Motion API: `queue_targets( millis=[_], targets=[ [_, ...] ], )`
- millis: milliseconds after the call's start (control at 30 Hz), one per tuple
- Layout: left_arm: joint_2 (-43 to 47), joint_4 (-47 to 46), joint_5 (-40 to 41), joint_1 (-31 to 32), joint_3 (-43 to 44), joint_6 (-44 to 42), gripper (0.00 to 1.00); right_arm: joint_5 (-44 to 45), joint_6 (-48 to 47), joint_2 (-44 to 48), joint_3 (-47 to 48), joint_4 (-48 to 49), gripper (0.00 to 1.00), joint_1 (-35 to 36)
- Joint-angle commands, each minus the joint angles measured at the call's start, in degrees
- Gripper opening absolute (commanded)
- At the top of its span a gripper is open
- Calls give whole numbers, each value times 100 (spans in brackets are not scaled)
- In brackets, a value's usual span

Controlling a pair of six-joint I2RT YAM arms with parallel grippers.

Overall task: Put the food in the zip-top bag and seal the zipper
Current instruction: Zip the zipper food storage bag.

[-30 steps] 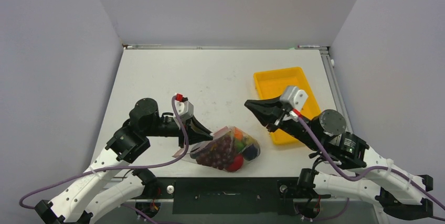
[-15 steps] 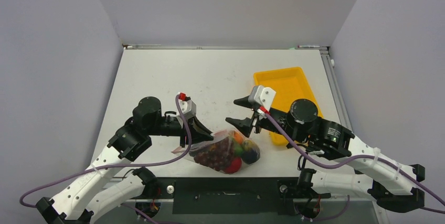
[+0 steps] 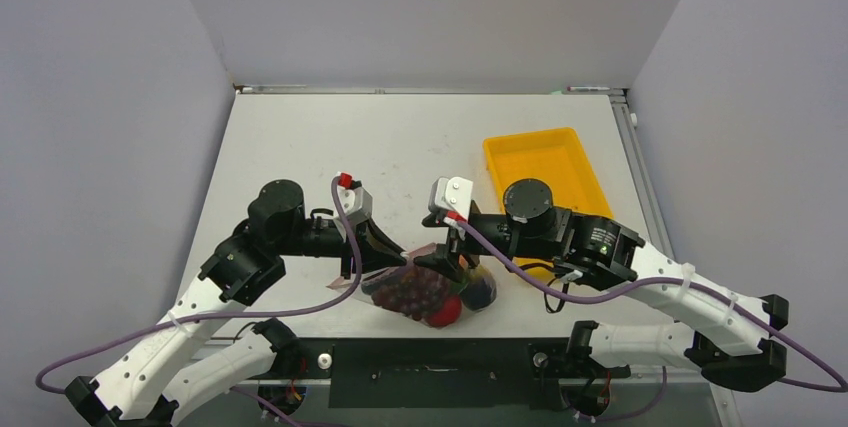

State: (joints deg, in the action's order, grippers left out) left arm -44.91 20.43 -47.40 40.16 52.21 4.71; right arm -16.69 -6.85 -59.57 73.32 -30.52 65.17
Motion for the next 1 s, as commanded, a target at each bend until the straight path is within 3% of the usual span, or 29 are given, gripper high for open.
queue_targets(
  millis=[0, 167, 300, 367, 433, 467, 633, 967],
  targets=[
    [11, -137, -156, 43, 360, -102, 0, -361, -100, -164, 243, -199, 60, -39],
    [0, -132, -176, 46, 409, -111, 0, -502, -207, -376, 259, -396, 58, -39],
    [-31, -135, -196, 62, 421, -111, 0, -600, -243, -453, 214, -408, 43, -39],
    [-31, -135, -194, 62, 423, -111, 0, -633, -255, -470, 210, -405, 31, -40],
    [-27, -144, -205, 65, 413, -104, 0, -636, -272, -461, 198, -374, 11, -44],
    [-27, -148, -207, 70, 407, -102, 0, -634, -273, -441, 182, -336, 6, -41],
    [-21, -154, -173, 70, 351, -76, 0, -329, -173, -202, 43, -15, 5, -39],
    [100, 146, 186, 76, 248, -247, 0, 1155, 77, 972, -442, 1091, 5, -39]
  ],
)
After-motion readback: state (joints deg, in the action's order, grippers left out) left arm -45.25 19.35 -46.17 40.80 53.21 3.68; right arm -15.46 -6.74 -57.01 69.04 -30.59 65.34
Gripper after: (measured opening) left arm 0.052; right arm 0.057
